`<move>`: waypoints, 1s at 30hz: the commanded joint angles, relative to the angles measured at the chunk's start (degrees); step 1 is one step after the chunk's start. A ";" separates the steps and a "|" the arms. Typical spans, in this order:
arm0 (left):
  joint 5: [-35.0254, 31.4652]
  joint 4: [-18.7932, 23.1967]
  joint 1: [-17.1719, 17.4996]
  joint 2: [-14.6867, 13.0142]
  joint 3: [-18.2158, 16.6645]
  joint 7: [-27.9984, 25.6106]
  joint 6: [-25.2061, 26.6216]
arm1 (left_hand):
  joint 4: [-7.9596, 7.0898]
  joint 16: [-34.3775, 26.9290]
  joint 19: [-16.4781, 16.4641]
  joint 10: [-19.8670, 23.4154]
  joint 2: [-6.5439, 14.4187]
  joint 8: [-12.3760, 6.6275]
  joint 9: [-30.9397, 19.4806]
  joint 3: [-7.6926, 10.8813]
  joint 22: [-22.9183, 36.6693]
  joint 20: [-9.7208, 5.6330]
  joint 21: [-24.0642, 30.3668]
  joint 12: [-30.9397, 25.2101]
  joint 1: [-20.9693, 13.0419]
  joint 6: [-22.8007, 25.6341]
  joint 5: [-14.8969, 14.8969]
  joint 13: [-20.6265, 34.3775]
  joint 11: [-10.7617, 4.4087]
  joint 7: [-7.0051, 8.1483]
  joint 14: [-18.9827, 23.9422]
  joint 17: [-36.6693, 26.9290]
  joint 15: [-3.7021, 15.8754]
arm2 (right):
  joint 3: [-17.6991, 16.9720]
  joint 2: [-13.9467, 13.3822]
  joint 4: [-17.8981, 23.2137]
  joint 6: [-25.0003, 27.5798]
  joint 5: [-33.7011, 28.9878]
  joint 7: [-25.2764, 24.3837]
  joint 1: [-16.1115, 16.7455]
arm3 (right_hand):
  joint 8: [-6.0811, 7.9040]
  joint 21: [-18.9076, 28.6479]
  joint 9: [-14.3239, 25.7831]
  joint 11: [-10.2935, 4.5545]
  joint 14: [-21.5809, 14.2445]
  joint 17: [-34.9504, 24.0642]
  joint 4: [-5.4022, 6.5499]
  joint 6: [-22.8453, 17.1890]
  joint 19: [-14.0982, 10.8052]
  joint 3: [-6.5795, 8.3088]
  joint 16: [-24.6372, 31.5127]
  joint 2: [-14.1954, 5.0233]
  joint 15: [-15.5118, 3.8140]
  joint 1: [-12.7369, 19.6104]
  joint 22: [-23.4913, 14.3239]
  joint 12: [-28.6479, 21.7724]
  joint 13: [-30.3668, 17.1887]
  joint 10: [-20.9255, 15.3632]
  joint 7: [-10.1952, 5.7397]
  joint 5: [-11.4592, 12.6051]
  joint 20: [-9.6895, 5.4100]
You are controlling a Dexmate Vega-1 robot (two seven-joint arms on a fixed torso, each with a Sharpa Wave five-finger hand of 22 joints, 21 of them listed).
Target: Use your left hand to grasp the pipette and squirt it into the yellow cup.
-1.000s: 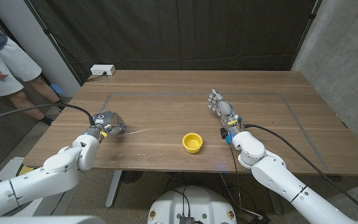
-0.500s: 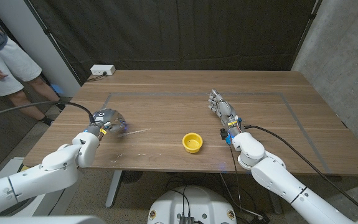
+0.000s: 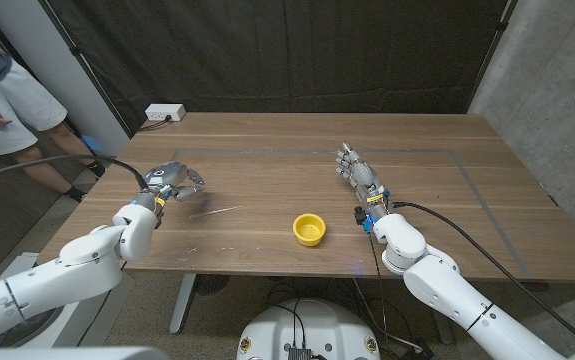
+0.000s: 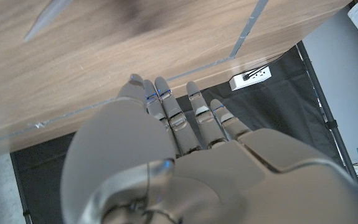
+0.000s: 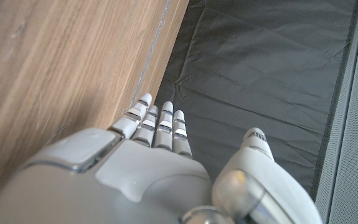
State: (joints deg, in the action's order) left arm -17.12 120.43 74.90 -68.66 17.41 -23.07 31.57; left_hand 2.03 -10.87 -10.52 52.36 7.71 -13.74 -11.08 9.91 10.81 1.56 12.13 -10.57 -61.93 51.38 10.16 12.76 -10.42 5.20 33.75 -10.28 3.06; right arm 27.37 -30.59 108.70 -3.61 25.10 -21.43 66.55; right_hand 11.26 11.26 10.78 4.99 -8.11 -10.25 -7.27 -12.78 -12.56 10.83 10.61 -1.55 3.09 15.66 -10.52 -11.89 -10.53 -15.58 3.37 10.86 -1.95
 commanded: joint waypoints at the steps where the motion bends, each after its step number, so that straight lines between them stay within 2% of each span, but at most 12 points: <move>1: 6.37 -0.63 3.24 2.99 -7.33 -4.49 -8.87 | -1.09 -0.43 -0.70 -0.06 1.08 0.32 -0.14 0.30 0.23 0.10 0.45 -0.41 1.07 0.18 0.04 0.00 0.69 -0.88 0.19 -0.32 3.71 | -0.33 0.16 -0.38 -1.66 -0.75 0.21 0.02 | 0.02 0.48 0.11 -0.07 -0.51 -0.23 0.07 -0.75 -0.69 -0.23 0.08 -0.14 0.06 0.22 -0.18 -0.39 -0.07 -0.35 0.15 -0.21 0.07; 7: 10.96 -2.60 3.47 5.74 -9.73 -4.12 -15.96 | -2.41 -0.56 -0.86 0.19 2.10 0.36 -0.11 0.54 0.28 -0.01 0.58 -0.57 2.41 0.30 0.05 -0.11 1.48 -1.28 0.31 -0.37 3.11 | -0.27 0.32 -0.76 -2.11 -0.92 0.62 -0.31 | 0.02 0.48 0.11 -0.16 -0.53 -0.23 0.07 -0.76 -0.70 -0.26 0.08 -0.13 0.09 0.22 -0.18 -0.37 -0.07 -0.33 0.10 -0.22 0.08; 8: 12.44 -3.56 3.15 6.34 -10.11 -3.49 -18.48 | -2.94 -0.57 -0.93 0.04 2.36 0.48 -0.09 0.59 0.29 -0.10 0.63 -0.53 2.96 0.12 0.07 -0.14 1.83 -1.62 0.29 -0.39 3.01 | -0.28 0.34 -0.77 -2.33 -1.06 0.61 -0.32 | 0.02 0.49 0.11 -0.18 -0.52 -0.23 0.07 -0.77 -0.72 -0.26 0.07 -0.13 0.09 0.22 -0.18 -0.37 -0.07 -0.32 0.11 -0.22 0.06; 10: 13.29 -4.18 3.00 6.84 -10.38 -2.95 -20.08 | -4.13 -0.62 -1.03 -0.16 2.31 0.70 -0.04 0.33 0.32 -0.27 0.71 -0.52 4.45 -0.19 0.03 -0.21 2.20 -2.01 0.36 -0.41 2.97 | -0.31 0.32 -0.73 -2.37 -1.16 0.62 -0.32 | 0.02 0.49 0.11 -0.23 -0.51 -0.23 0.07 -0.77 -0.72 -0.26 0.07 -0.13 0.08 0.23 -0.18 -0.36 -0.07 -0.31 0.12 -0.22 0.06; 11: 15.41 -5.17 2.59 7.89 -10.74 -2.11 -22.55 | -5.63 -0.60 -1.06 -1.34 2.21 1.12 -0.01 0.08 0.34 -0.27 0.76 -0.30 6.31 -0.93 0.06 -0.32 3.48 -2.60 0.52 -0.39 2.63 | -0.38 0.24 -0.63 -2.45 -1.24 0.65 -0.31 | 0.02 0.49 0.11 -0.19 -0.49 -0.23 0.07 -0.77 -0.72 -0.27 0.06 -0.12 0.05 0.23 -0.18 -0.38 -0.07 -0.36 0.12 -0.22 0.07; 16: 20.68 -7.95 1.53 10.23 -11.58 1.03 -28.97 | -7.43 -0.19 -1.16 -3.61 1.77 2.33 -0.03 -0.19 0.32 0.09 0.83 -0.05 8.64 -3.99 0.15 -0.47 4.71 -3.41 -0.08 -0.30 1.74 | -0.62 -0.02 -0.31 -2.80 -1.49 0.76 -0.20 | 0.01 0.55 0.11 -0.07 -0.74 -0.24 0.07 -0.76 -0.90 -0.30 0.15 -0.10 0.05 0.21 -0.18 -0.43 -0.07 -0.50 0.14 -0.23 0.08; 24: 30.29 -12.90 -0.66 14.55 -12.02 6.79 -37.40 | -8.95 0.36 -0.91 -9.35 0.89 3.59 -0.19 -0.49 0.25 0.19 0.71 0.34 11.14 -11.19 0.26 -0.64 6.14 -4.14 -2.03 -0.22 0.83 | -1.24 -0.40 0.30 -3.39 -1.79 0.68 0.18 | 0.04 0.70 0.11 -0.09 -1.10 -0.23 0.07 -0.85 -1.32 -0.35 0.25 -0.06 -0.13 0.22 -0.18 -0.45 -0.07 -0.62 0.10 -0.23 0.07; 30: 35.08 -15.59 -2.52 16.12 -11.54 10.89 -41.18 | -9.53 0.58 -0.70 -13.92 0.18 3.77 -0.28 -0.97 0.22 0.29 0.62 0.48 12.80 -16.46 0.22 -0.73 7.73 -4.06 -4.28 -0.24 0.22 | -1.78 -0.87 1.16 -3.44 -2.14 0.29 0.70 | 0.04 0.73 0.11 -0.20 -1.22 -0.23 0.07 -0.88 -1.44 -0.39 0.27 -0.03 -0.15 0.21 -0.18 -0.48 -0.06 -0.71 0.07 -0.23 0.04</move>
State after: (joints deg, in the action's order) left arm 8.27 109.91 75.01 -56.45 6.23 -18.63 -0.67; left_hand -7.12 -10.35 -11.13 39.80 7.93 -10.16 -11.09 8.97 10.91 1.57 12.62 -10.36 -49.64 36.34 10.17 11.96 -3.26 1.13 30.13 -10.39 2.76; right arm 26.35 -30.85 108.77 -6.61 23.54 -20.80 66.60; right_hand 11.26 11.66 10.77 4.76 -8.62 -10.24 -7.16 -13.10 -13.58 10.73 10.61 -1.55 2.97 15.66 -10.52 -11.89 -10.38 -15.81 3.69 10.86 -1.74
